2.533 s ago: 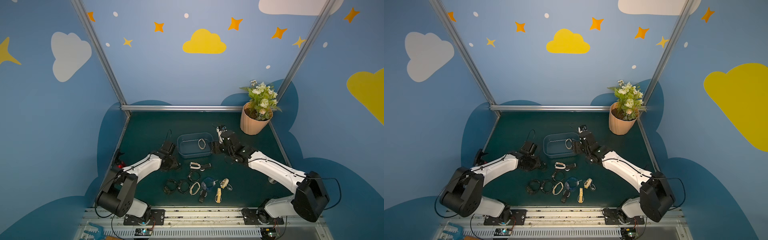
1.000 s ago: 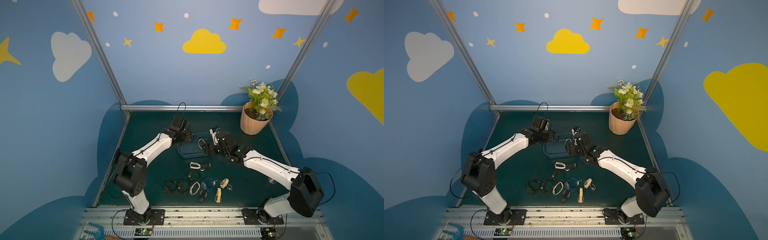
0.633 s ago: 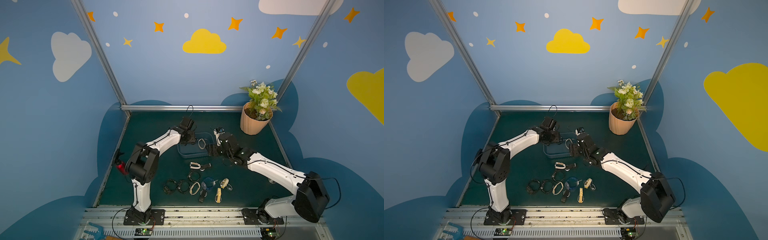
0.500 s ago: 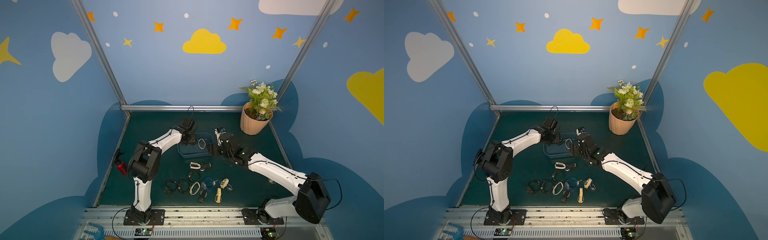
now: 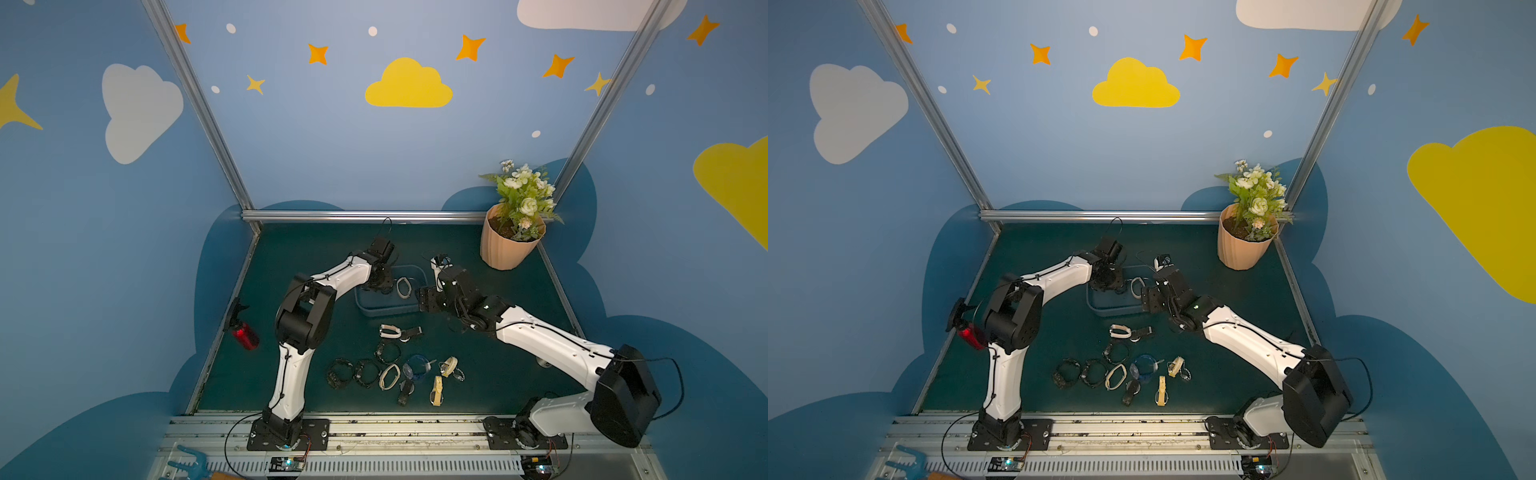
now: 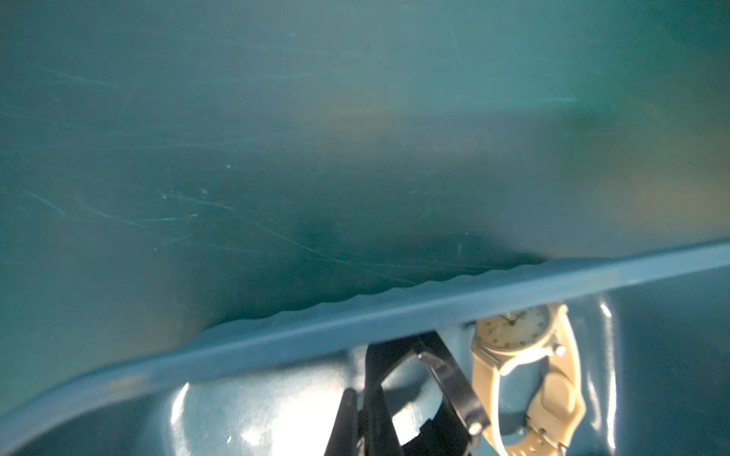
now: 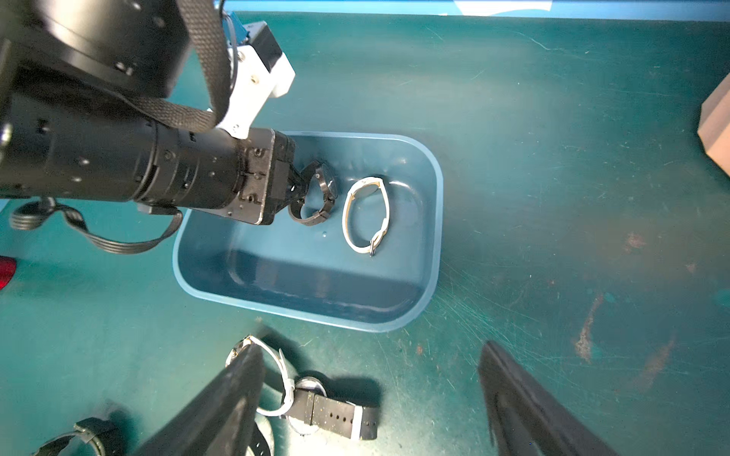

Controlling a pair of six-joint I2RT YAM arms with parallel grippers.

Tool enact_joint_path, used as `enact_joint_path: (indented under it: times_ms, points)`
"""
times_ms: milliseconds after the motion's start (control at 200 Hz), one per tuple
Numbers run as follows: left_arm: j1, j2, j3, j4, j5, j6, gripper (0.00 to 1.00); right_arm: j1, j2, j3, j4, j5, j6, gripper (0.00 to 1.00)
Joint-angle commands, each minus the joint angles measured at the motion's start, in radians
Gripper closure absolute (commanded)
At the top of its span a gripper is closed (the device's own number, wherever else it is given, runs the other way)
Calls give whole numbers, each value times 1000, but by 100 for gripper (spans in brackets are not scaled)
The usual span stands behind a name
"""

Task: Put the watch into the storage box
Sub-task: Place the watch in the storage box.

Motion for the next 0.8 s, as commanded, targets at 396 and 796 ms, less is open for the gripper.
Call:
enact_joint_path:
  times_ms: [396,796]
  points:
    - [-2,-227,-58,43,80,-29,27,-6,-7,47,-45,19,-17,14]
    - [-1,-814,-744,532,157,-83,0,-8,27,40,-27,31,25,14]
